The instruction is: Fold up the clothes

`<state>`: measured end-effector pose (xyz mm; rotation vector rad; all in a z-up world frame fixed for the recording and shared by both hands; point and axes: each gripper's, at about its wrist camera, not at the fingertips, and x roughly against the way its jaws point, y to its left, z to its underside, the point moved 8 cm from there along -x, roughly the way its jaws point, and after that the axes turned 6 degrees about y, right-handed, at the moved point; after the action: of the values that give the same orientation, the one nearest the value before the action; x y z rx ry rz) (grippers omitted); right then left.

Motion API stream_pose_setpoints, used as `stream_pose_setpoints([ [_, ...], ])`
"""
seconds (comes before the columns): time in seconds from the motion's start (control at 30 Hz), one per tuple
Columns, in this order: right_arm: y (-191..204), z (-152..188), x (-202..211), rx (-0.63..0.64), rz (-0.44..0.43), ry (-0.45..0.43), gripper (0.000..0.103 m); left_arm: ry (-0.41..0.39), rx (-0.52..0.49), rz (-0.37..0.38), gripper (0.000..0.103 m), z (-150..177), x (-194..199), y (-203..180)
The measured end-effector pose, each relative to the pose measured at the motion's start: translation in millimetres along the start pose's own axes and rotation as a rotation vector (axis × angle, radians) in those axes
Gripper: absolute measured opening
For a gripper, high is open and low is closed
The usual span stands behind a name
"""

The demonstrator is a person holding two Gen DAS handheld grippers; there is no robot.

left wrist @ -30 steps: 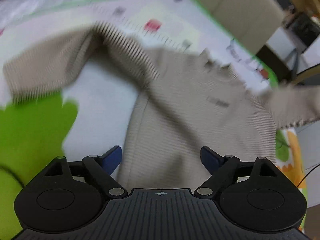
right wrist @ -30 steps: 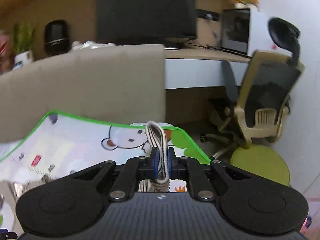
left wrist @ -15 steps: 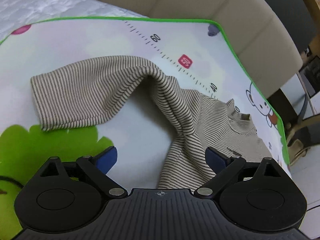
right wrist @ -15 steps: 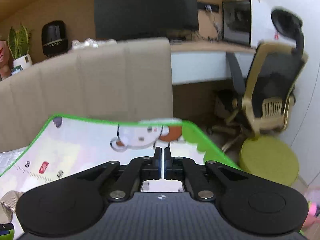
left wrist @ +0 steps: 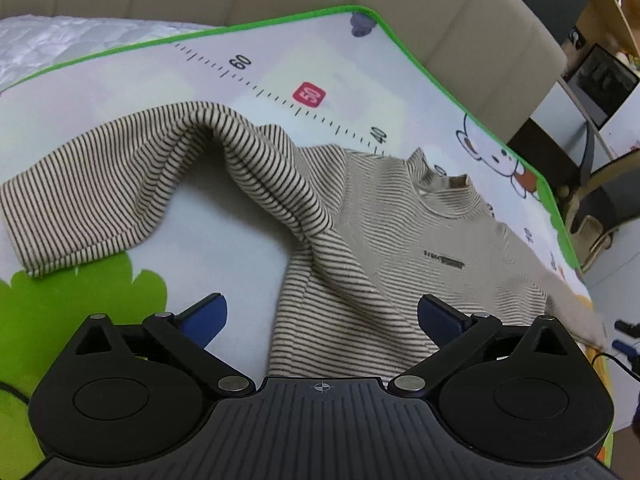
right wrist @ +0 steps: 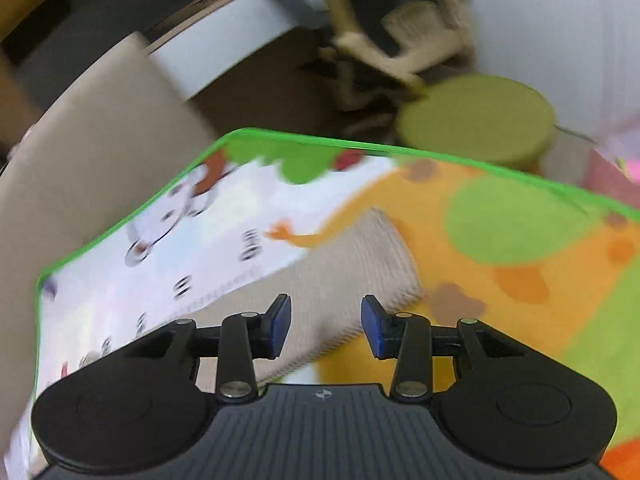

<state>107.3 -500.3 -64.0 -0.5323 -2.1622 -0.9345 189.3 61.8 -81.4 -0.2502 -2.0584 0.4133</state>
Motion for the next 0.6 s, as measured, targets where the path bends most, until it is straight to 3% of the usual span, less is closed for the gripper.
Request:
stream_pose_setpoints([
  [0.13, -32.7, 4.5, -13.1, -0.224, 0.011, -0.040, 0.039, 0.001, 0.025, -0.007, 0.103, -1.0, -0.7, 6.5],
  [0.27, -39.2, 5.5, -40.9, -0.305, -0.009, -0.033, 0.040, 0.004, 0.056, -0.009, 0.103, -3.1, -3.1, 13.3],
  [0.33, -37.7, -0.4, -54.4, -0.296, -0.007, -0.032, 0.040, 0.006, 0.060, -0.013, 0.103, -3.1, -4.6, 15.3],
  [0.37, -34.3, -5.9, -57.8, -0.274, -0.004, -0.038, 0.035, 0.006, 0.060, -0.016, 0.103, -3.0, -5.2, 16.2],
  [0.4, -30.8, -11.4, -61.2, -0.251, 0.000, -0.045, 0.029, 0.006, 0.061, -0.021, 0.103, -2.8, -5.5, 17.1],
  [0.43, -26.8, -17.5, -63.9, -0.227, 0.000, -0.050, 0.011, 0.004, 0.062, -0.024, 0.103, -2.9, -5.6, 18.0],
  [0.47, -20.7, -25.2, -63.2, -0.199, -0.012, -0.054, 0.008, 0.002, 0.065, -0.025, 0.103, -3.3, -5.1, 19.1],
  [0.6, 32.4, -57.8, -34.8, -0.007, -0.081, -0.120, 0.007, -0.020, 0.090, -0.021, 0.103, -8.2, -1.7, 23.5],
])
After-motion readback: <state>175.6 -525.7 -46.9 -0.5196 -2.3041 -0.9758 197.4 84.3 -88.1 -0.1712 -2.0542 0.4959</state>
